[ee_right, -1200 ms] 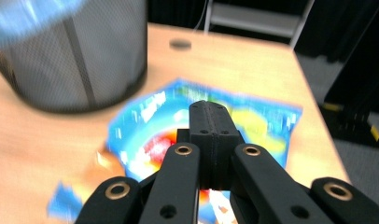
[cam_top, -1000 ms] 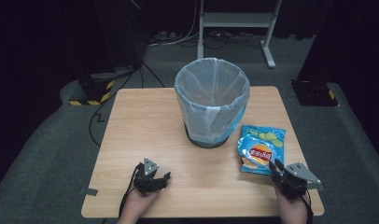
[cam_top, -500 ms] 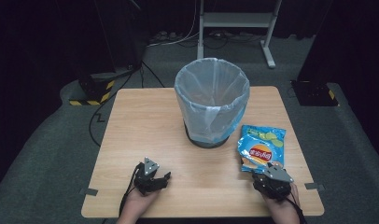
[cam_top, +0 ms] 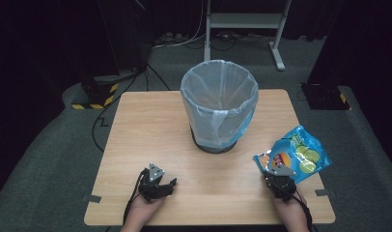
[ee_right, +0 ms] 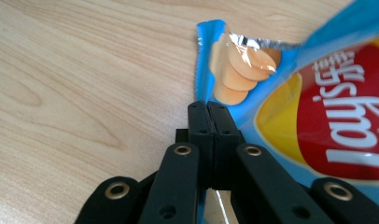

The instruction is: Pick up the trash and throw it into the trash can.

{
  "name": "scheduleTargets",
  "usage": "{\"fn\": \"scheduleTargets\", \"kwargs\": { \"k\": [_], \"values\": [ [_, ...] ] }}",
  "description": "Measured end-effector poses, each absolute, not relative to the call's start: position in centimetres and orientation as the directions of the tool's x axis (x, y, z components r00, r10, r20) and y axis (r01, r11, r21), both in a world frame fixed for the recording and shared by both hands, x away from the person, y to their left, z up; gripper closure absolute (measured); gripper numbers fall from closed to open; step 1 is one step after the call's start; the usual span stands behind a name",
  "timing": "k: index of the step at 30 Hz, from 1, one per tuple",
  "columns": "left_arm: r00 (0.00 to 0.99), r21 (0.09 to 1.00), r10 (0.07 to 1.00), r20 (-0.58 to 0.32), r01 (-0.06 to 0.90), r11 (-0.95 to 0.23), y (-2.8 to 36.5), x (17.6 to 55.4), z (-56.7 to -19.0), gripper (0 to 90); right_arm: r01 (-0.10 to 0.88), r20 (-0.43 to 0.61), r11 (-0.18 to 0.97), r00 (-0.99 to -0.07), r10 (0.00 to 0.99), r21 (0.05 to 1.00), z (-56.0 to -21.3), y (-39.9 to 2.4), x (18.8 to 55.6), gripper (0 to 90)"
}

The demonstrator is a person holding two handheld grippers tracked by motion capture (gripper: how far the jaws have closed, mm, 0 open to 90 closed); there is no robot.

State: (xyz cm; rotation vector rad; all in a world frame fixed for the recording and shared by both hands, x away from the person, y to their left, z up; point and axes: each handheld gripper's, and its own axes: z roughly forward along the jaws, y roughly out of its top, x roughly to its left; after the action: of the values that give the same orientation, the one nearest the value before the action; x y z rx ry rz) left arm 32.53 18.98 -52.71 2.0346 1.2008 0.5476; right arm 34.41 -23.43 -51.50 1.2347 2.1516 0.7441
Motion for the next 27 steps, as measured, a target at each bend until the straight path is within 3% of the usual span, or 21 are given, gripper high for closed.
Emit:
{"fn": "scheduleTargets", "kwargs": {
  "k": [5,14,27],
  "values": [
    [0.481,0.747,0.877,0.007,0.580,-0.324,19.0,32.5,-52.7,30.6,0.490,-0.179,0.358,-0.375,0.910,0.795,-48.4,-24.0,33.8,90.0],
    [0.480,0.747,0.877,0.006,0.581,-0.322,19.0,32.6,-52.7,30.8,0.212,-0.193,0.271,-0.328,0.925,0.939,-39.2,-23.3,32.2,90.0],
    [0.478,0.746,0.878,0.008,0.582,-0.323,19.0,32.5,-52.7,30.9,-0.050,-0.201,0.199,-0.440,0.875,0.979,-29.8,-18.2,31.2,90.0]
  ]
}}
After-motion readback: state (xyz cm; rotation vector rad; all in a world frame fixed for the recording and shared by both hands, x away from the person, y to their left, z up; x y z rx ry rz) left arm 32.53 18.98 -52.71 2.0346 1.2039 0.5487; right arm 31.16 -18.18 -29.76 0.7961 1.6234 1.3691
